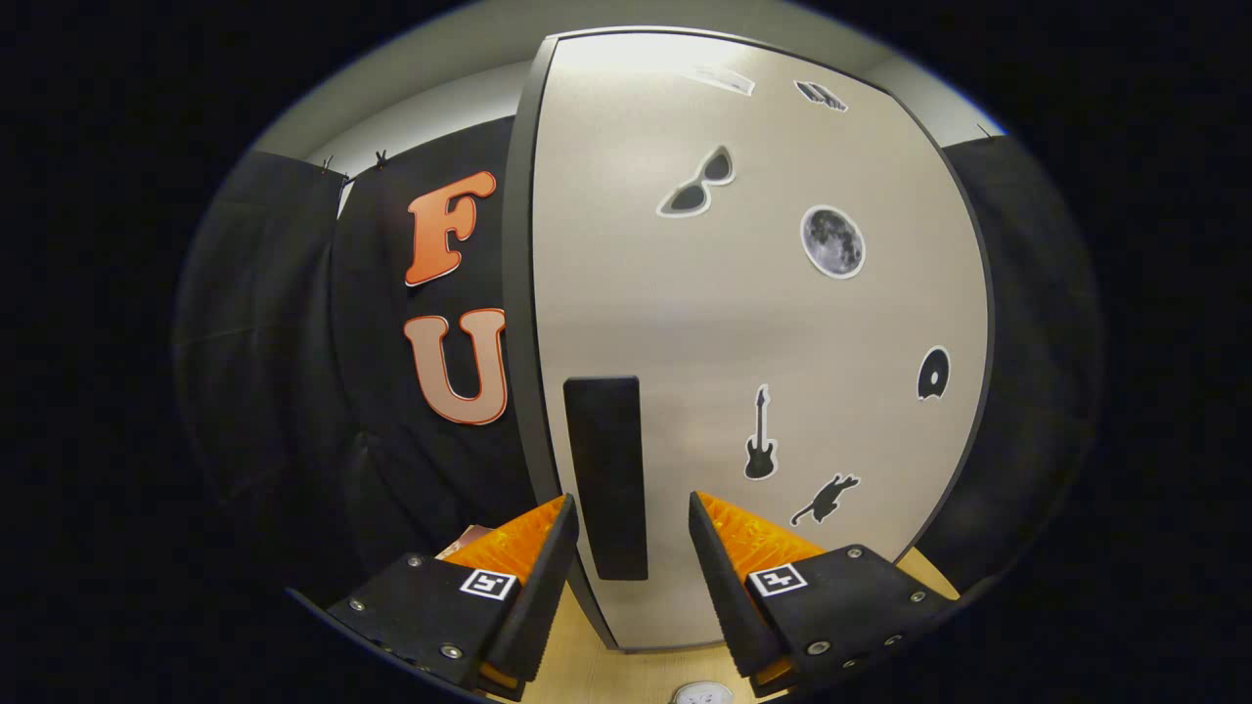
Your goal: Open the shoe cabinet door, grab the shoes and put them into the shoe cabinet, then close the shoe cabinet door.
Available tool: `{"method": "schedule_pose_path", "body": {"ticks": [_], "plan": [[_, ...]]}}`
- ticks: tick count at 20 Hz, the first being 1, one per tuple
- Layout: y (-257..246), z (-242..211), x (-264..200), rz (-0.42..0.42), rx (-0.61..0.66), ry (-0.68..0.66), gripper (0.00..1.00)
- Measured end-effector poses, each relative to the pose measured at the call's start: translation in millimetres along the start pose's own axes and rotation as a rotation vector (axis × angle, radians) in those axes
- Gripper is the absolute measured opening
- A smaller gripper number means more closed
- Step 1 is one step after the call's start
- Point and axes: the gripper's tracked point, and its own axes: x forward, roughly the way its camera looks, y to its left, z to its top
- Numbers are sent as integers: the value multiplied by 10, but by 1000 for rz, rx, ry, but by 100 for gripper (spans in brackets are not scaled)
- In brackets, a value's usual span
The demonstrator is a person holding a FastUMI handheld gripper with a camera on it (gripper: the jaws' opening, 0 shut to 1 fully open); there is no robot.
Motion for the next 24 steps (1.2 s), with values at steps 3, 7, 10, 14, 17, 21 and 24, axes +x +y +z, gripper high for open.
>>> {"method": "schedule_pose_path", "body": {"ticks": [3, 7, 10, 14, 17, 21, 24], "plan": [[39, -79, 101, 13, 49, 28, 58], [74, -143, 116, 15, 45, 50, 38], [69, -152, 98, 13, 45, 37, 31], [71, -146, -14, 53, 39, 49, 22], [74, -131, -184, 99, 74, 39, 21], [-6, -114, -403, 123, 73, 26, 21], [-54, -110, -512, 130, 95, 22, 21]]}}
